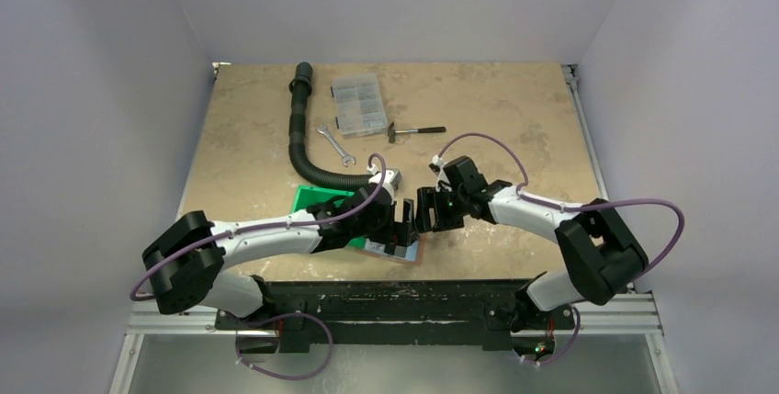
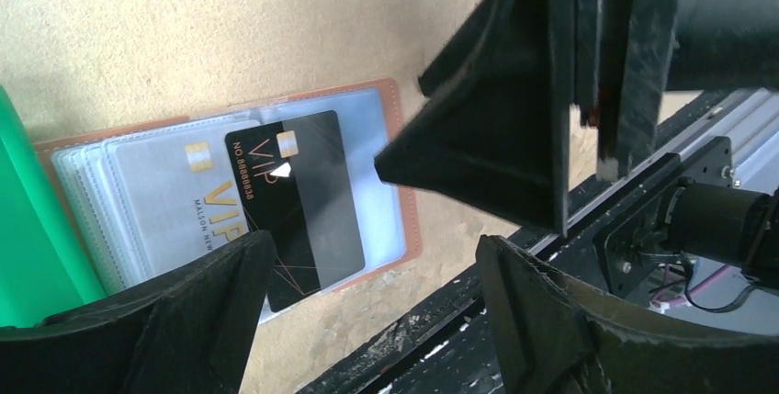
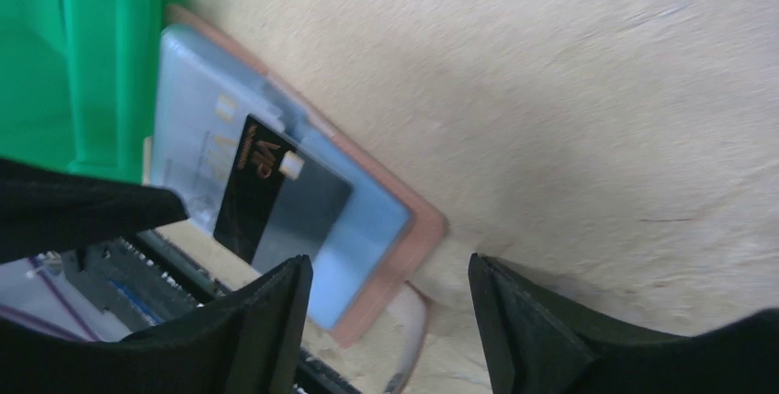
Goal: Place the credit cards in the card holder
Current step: Insert the credit card into the card holder.
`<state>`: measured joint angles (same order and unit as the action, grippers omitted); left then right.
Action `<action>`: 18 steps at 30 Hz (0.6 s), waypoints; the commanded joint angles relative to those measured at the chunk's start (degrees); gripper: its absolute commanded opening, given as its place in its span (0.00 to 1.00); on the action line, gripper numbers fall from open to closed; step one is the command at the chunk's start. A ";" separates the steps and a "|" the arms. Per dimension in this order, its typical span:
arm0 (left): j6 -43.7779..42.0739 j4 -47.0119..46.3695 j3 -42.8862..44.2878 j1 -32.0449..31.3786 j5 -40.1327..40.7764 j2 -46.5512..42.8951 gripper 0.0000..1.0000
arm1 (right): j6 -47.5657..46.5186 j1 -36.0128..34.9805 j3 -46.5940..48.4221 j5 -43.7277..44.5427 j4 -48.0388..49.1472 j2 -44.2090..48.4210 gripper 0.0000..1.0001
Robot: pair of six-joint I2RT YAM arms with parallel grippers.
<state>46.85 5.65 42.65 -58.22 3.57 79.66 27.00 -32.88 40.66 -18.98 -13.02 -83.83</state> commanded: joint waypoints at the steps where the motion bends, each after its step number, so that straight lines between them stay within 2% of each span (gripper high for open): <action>1: -1.58 1.45 1.10 -0.20 2.18 1.31 0.87 | 3.50 -2.14 -2.97 -0.37 1.65 2.21 0.69; 6: -1.74 0.79 0.36 -0.15 3.50 3.75 0.87 | 4.34 -2.39 -5.09 0.69 3.34 1.75 0.59; 11: -2.20 -0.36 0.10 -0.23 3.36 7.61 0.87 | 5.02 -2.95 -6.33 -0.20 5.79 -0.35 0.54; 18: -0.04 -6.94 -0.90 -0.23 -3.22 8.60 0.87 | 5.80 -3.29 -6.74 -1.06 7.65 -1.66 0.52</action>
<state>45.43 2.39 42.87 -58.39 4.01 86.13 32.25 -35.35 35.79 -20.38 -6.31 -83.29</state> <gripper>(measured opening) 0.872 0.522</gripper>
